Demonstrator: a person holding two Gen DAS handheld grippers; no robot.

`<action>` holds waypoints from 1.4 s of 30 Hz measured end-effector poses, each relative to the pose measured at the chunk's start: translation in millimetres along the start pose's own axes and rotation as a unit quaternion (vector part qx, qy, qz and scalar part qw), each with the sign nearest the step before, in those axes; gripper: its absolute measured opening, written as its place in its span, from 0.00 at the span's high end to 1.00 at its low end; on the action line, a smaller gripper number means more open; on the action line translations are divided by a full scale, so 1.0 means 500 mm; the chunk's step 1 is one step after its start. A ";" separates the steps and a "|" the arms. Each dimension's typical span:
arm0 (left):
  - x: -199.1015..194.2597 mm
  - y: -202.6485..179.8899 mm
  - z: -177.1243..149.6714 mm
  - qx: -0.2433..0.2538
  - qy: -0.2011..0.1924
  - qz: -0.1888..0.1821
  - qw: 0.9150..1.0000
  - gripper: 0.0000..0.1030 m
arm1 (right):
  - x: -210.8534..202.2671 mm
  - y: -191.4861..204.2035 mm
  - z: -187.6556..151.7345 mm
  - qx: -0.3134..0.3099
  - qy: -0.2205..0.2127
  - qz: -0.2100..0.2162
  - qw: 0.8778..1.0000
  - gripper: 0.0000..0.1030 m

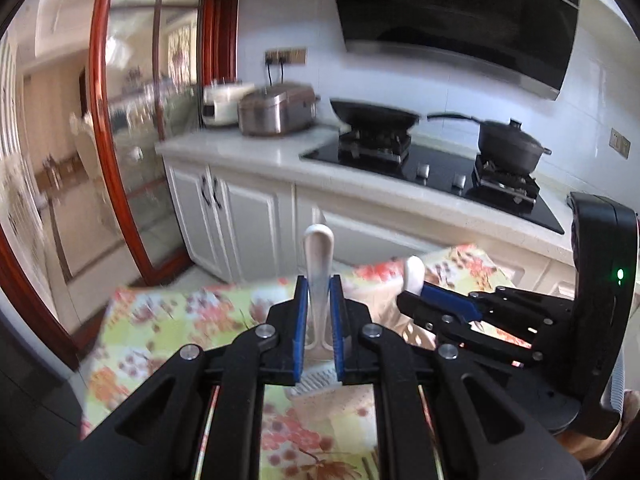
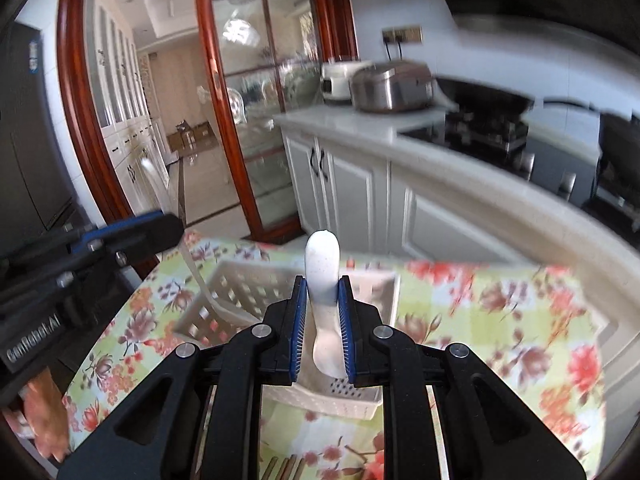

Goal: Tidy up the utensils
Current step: 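Open both tools to drop the spoons into the caddy, then withdraw, then lower right tool onto a wooden chopstick and close while left tool grasps another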

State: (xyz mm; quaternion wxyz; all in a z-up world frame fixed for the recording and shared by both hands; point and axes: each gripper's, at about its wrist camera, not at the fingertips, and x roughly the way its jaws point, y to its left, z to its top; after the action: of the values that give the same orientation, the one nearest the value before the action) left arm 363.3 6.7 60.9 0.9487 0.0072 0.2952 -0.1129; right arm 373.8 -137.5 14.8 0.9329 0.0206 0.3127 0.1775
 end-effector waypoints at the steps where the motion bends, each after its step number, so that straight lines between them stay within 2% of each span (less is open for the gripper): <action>1: 0.017 0.003 -0.008 -0.004 0.012 -0.004 1.000 0.89 | 0.007 -0.001 -0.005 0.005 0.004 0.004 1.000 0.84; 6: 0.075 0.018 -0.043 -0.009 0.055 0.018 0.998 0.89 | 0.036 -0.013 -0.013 0.015 0.024 -0.009 1.000 0.82; 9: 0.071 0.039 -0.054 -0.024 0.055 0.033 0.998 0.85 | 0.007 -0.021 -0.022 0.023 0.017 -0.012 1.000 0.81; 13: 0.020 0.043 -0.067 -0.016 0.025 0.054 0.998 0.57 | -0.058 -0.037 -0.032 0.032 -0.005 -0.012 0.999 0.77; 15: -0.012 0.039 -0.072 -0.014 0.014 0.061 0.998 0.53 | -0.094 -0.043 -0.045 0.037 -0.017 -0.013 0.999 0.75; 20: -0.113 0.020 -0.126 -0.028 -0.025 0.082 0.996 0.35 | -0.173 -0.042 -0.122 0.027 -0.024 -0.027 0.999 0.75; 23: -0.159 0.010 -0.180 -0.037 -0.025 0.089 0.995 0.32 | -0.185 -0.043 -0.184 0.017 -0.009 -0.043 0.999 0.75; 27: -0.208 0.003 -0.260 -0.036 -0.027 0.112 0.993 0.31 | -0.172 -0.068 -0.274 0.038 0.024 -0.053 0.998 0.75; 32: -0.221 0.015 -0.336 -0.040 -0.020 0.134 0.990 0.31 | -0.145 -0.076 -0.360 0.048 0.052 -0.063 0.996 0.79; 42: -0.173 0.063 -0.418 -0.056 0.022 0.136 0.989 0.31 | -0.103 -0.043 -0.402 0.016 0.097 -0.069 0.993 0.82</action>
State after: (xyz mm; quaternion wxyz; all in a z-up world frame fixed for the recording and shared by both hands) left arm 184.0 72.5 -64.7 0.9476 -0.0036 0.3178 0.0336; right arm 224.0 -189.8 -120.3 0.9077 -0.0036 0.4053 0.1087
